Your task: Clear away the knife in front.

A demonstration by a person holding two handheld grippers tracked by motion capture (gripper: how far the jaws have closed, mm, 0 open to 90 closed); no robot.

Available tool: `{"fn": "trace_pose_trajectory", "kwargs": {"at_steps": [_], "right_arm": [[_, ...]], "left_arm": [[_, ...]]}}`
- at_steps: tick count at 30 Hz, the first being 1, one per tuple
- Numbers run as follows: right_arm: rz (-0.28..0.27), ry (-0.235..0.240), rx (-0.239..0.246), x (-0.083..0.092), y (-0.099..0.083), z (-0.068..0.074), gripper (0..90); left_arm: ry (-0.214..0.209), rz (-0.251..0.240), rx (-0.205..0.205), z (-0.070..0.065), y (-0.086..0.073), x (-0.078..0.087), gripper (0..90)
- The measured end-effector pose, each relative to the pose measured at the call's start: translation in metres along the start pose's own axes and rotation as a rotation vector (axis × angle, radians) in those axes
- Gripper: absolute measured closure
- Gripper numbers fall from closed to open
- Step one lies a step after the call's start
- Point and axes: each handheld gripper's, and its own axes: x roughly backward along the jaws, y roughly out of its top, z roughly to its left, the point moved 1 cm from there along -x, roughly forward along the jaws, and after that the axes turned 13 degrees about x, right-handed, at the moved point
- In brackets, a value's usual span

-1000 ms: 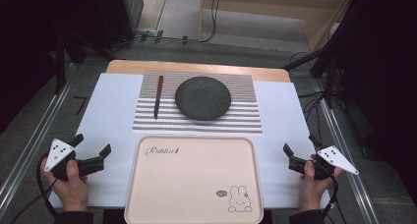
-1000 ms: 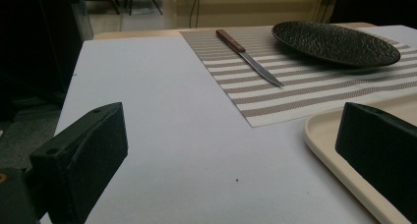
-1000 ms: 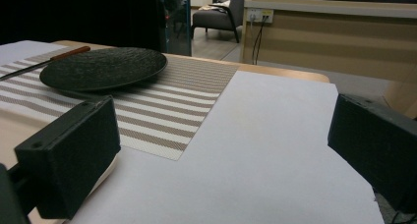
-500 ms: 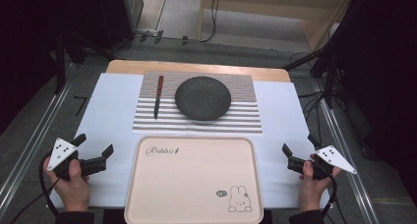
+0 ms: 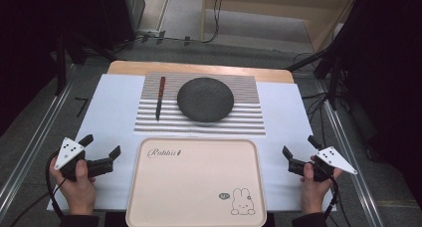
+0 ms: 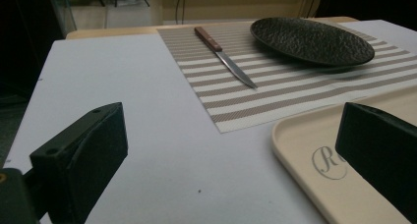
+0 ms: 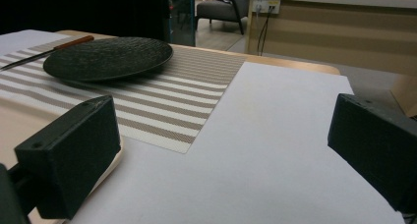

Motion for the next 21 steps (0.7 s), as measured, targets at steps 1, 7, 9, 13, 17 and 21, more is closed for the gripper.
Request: {"fn": "trace_pose_trajectory", "kwargs": {"at_steps": [1,7,9,13,17,21], "right_arm": [[0.0,0.0,0.0,0.0,0.0,0.0,0.0],[0.02,0.017,0.007,-0.002,0.0,0.004,0.0],[0.017,0.021,0.012,-0.002,0.0,0.005,0.0],[0.015,0.025,0.007,-0.002,0.001,0.005,0.0],[0.014,0.021,0.006,-0.003,0.0,0.005,0.0],[0.011,0.015,0.013,-0.002,0.0,0.005,0.0]], "left_arm": [[-0.001,0.002,-0.005,-0.004,0.002,0.0,0.0],[-0.014,0.037,-0.02,-0.023,0.019,-0.006,0.0],[-0.012,0.053,-0.024,-0.028,0.025,-0.01,0.0],[-0.036,0.065,-0.014,-0.033,0.041,-0.019,0.0],[-0.048,0.074,-0.018,-0.038,0.055,-0.03,0.0],[-0.067,0.087,-0.019,-0.042,0.063,-0.042,0.0]]}}
